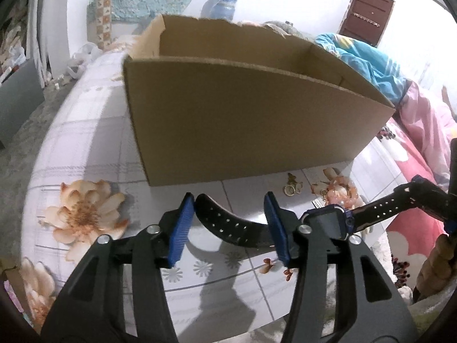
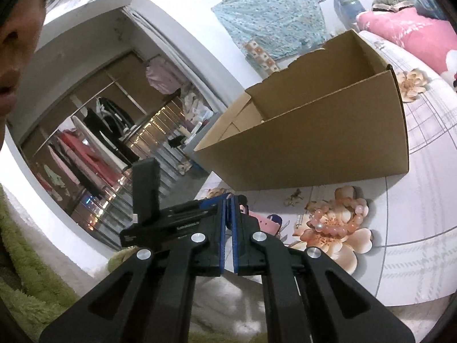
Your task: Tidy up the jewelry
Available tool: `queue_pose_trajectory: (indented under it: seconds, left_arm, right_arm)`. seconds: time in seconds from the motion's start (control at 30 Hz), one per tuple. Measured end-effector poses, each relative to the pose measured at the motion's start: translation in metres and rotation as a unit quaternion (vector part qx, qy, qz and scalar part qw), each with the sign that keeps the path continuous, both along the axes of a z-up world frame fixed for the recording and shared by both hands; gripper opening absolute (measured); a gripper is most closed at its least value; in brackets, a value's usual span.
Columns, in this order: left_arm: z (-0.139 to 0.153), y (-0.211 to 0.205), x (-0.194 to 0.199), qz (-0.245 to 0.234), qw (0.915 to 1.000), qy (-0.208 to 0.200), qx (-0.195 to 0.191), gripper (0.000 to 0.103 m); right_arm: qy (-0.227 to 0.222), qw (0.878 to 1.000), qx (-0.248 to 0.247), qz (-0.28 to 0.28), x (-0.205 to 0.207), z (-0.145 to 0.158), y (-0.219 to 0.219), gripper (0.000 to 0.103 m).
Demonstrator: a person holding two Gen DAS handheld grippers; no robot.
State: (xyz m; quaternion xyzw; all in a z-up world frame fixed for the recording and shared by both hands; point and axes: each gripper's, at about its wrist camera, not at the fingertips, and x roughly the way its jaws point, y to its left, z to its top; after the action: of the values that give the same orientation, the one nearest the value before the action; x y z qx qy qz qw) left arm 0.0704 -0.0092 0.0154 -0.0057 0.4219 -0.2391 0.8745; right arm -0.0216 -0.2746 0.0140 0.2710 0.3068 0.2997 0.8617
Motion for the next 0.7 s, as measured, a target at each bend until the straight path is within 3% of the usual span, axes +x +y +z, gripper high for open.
queue_pose_trajectory:
  seconds: [0.13, 0.33, 0.53, 0.7]
  left_arm:
    - [0.021, 0.001, -0.011, -0.018, 0.9992, -0.035, 0.007, 0.054]
    - [0.045, -0.019, -0.040, -0.120, 0.9913, -0.054, -0.006, 0.055]
    - [0.021, -0.064, -0.068, -0.207, 0.9751, -0.057, 0.057, 0.061]
    - [0.007, -0.072, -0.071, -0.197, 0.9758, -0.065, 0.070, 0.060]
  right_arm:
    - [0.002, 1.000, 0.001, -0.004, 0.001, 0.002, -0.001, 0.004]
    - [0.006, 1.000, 0.012, -0.006, 0.002, 0.004, 0.001, 0.004]
    - [0.006, 1.000, 0.022, -0.002, 0.005, 0.007, 0.001, 0.004]
    - [0.001, 1.000, 0.025, 0.014, 0.004, 0.012, 0.008, 0.004]
